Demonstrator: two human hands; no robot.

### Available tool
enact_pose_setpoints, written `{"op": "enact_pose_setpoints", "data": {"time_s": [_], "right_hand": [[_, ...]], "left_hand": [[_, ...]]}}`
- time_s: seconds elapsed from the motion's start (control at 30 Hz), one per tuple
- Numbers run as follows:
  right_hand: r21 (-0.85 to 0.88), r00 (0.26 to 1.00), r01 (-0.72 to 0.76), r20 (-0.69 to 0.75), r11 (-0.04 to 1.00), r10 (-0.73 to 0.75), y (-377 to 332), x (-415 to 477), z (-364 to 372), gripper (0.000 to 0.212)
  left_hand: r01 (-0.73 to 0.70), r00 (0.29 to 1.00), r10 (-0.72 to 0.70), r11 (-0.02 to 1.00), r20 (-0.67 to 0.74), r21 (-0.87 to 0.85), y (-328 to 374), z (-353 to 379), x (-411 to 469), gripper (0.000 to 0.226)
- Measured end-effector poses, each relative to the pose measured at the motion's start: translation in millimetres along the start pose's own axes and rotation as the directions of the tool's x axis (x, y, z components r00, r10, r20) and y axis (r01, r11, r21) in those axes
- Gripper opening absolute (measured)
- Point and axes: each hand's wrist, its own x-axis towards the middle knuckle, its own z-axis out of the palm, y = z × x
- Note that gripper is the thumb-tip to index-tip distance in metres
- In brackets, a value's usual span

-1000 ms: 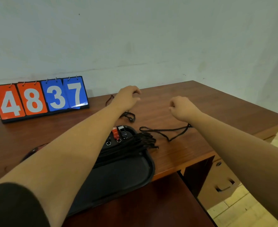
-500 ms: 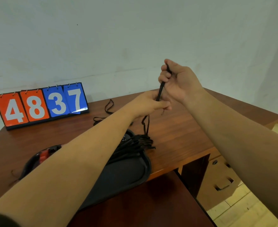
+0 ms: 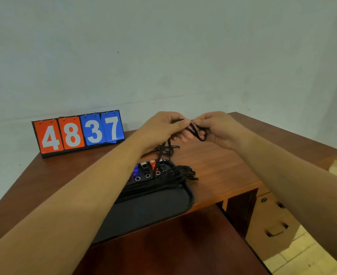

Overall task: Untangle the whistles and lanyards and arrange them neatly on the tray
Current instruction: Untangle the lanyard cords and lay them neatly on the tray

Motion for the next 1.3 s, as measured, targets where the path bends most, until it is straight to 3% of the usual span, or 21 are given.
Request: {"op": "enact_pose_setpoints", "data": {"time_s": [0.1, 0.17, 0.27, 0.4, 0.53, 0.63, 0.7, 0.83, 0.97, 1.13, 1.23, 1.3], "right_hand": [[-0.015, 0.997, -0.024, 0.067, 1.0, 0.025, -3, -12, 24, 0.015], [0.13, 0.98, -0.068, 0.192, 0.989, 0.042, -3, -19, 41, 0.028], [0.373, 0.879, -0.293, 0.468, 0.88, 0.094, 2, -28, 69, 0.054], [0.323, 0.796, -0.369, 0.593, 0.871, 0.118, 10, -39, 105, 0.068], [0.308, 0.752, -0.443, 0.639, 0.842, 0.162, 7, -52, 131, 0.056], [0.192, 0.624, -0.477, 0.761, 0.857, 0.177, 11, -53, 142, 0.027], [0.131, 0.64, -0.446, 0.739, 0.885, 0.213, 15, -54, 147, 0.016], [0.086, 0.734, -0.401, 0.625, 0.912, 0.264, 18, -54, 149, 0.019], [-0.071, 0.791, -0.293, 0.542, 0.953, 0.283, 23, -50, 144, 0.027], [-0.217, 0.734, -0.195, 0.615, 0.957, 0.289, 22, -58, 131, 0.025], [-0.32, 0.69, -0.115, 0.655, 0.94, 0.308, 19, -66, 128, 0.022], [-0.407, 0.707, -0.012, 0.642, 0.914, 0.295, 17, -67, 128, 0.025]], "left_hand": [[-0.019, 0.994, 0.032, 0.992, -0.105, 0.123, 10, -16, -21, 0.018], [0.006, 0.983, 0.003, 0.999, -0.182, 0.049, 13, -28, -32, 0.019], [0.009, 0.967, -0.021, 0.999, -0.253, -0.05, 11, -48, -48, 0.018], [0.022, 0.952, -0.082, 0.98, -0.294, -0.2, 3, -69, -71, 0.01], [0.046, 0.923, -0.14, 0.965, -0.359, -0.257, -13, -90, -93, 0.01], [0.041, 0.898, -0.167, 0.953, -0.408, -0.3, -20, -100, -107, 0.008], [0.047, 0.877, -0.185, 0.952, -0.444, -0.303, -24, -106, -113, 0.005], [0.05, 0.836, -0.209, 0.95, -0.507, -0.309, -30, -116, -124, 0.004], [0.061, 0.816, -0.208, 0.959, -0.54, -0.277, -38, -125, -133, 0.012], [0.076, 0.812, -0.207, 0.965, -0.545, -0.252, -46, -130, -139, 0.013], [0.066, 0.815, -0.235, 0.946, -0.529, -0.319, -47, -128, -141, 0.014], [0.045, 0.826, -0.261, 0.914, -0.5, -0.403, -44, -126, -143, 0.011]]}}
